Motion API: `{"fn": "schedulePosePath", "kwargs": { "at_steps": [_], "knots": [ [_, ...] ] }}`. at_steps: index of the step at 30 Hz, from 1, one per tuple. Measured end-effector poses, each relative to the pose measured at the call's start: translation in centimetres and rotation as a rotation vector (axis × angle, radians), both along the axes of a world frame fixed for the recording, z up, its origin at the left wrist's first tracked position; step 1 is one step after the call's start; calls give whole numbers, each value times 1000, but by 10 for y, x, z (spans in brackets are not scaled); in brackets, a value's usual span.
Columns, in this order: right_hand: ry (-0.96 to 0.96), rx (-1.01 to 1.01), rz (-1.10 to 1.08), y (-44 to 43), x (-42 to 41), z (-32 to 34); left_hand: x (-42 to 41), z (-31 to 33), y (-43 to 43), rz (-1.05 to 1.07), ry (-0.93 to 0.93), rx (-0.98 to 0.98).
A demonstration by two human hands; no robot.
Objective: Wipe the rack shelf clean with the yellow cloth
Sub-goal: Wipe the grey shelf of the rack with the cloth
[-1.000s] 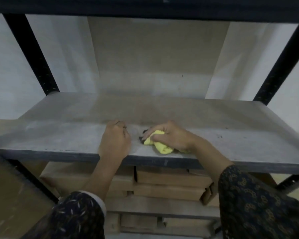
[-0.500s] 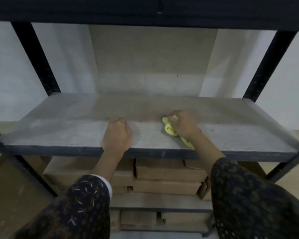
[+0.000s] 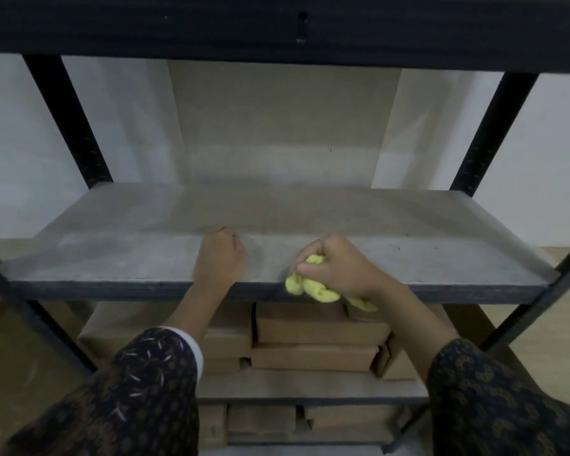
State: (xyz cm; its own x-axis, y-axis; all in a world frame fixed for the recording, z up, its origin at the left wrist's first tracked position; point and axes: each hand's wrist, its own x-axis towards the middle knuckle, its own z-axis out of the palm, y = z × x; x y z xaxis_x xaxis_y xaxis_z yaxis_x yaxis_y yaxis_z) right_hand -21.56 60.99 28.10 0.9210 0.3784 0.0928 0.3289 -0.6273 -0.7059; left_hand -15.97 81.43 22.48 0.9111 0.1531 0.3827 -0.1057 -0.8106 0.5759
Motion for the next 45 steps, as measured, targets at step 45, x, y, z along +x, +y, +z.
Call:
{"fn": "schedulePosePath", "kwargs": {
  "at_steps": [45],
  "knots": [
    [-119, -283, 218, 102, 113, -27, 12, -14, 91, 42, -36, 88]
  ]
}}
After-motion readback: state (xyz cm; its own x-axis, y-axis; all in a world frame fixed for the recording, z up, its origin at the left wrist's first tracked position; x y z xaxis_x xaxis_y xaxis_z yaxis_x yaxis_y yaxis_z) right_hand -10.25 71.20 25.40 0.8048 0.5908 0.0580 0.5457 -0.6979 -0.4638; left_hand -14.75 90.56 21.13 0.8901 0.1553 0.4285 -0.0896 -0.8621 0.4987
